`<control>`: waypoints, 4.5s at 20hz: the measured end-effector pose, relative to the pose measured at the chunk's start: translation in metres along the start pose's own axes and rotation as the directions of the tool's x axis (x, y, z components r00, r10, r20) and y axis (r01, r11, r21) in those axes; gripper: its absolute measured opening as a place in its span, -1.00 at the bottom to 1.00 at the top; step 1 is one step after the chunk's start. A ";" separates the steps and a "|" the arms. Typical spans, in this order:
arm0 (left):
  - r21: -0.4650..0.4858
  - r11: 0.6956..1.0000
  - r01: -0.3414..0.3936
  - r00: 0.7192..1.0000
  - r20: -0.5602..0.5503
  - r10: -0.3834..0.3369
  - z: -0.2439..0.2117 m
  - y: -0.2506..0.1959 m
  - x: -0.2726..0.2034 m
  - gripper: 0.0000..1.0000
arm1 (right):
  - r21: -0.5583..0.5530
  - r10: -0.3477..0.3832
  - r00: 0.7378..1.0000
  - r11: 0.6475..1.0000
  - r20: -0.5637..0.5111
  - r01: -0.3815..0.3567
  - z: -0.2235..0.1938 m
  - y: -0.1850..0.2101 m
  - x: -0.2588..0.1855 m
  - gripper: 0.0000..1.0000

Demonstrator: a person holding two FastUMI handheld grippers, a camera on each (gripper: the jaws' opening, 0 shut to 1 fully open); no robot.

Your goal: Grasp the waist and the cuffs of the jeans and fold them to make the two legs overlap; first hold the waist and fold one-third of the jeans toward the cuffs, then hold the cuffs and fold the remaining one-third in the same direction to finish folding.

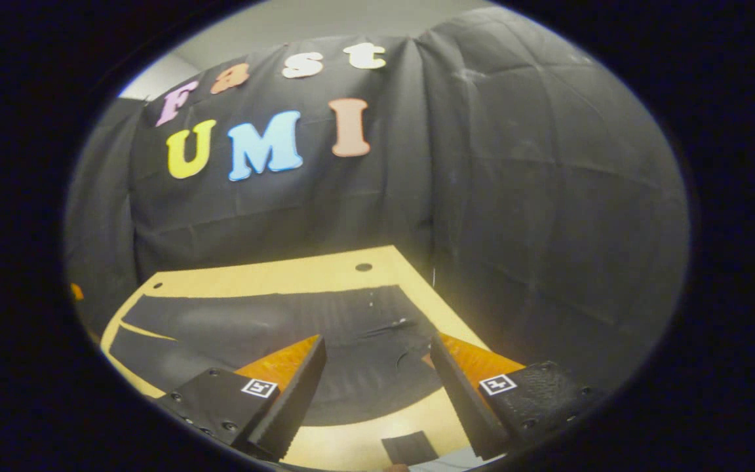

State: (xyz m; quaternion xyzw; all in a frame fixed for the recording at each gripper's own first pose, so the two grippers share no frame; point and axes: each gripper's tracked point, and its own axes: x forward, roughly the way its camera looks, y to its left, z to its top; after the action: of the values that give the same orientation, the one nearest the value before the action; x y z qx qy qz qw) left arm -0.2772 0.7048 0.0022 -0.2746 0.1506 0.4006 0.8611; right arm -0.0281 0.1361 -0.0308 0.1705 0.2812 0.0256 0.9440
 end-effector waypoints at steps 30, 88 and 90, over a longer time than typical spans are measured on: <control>-0.662 0.711 -0.236 0.920 -0.388 -0.055 -0.111 0.140 0.136 0.80 | 0.774 0.157 0.917 0.599 -0.367 0.207 -0.112 -0.047 0.080 0.88; -0.495 0.790 -0.362 0.768 -0.639 -0.048 -0.039 -0.047 0.388 -0.70 | 0.792 0.411 0.829 0.608 -0.378 0.060 0.042 0.080 0.337 -0.78; -0.415 0.855 -0.311 0.781 -0.624 -0.018 -0.038 -0.054 0.387 -0.59 | 0.778 0.408 0.836 0.627 -0.367 0.036 0.045 0.080 0.334 -0.65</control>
State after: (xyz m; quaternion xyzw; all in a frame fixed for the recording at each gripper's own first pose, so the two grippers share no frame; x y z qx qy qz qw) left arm 0.0087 0.8890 -0.1946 -0.5868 0.3322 0.3839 0.6309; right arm 0.2806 0.2451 -0.1428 0.5654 0.4852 0.0518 0.6650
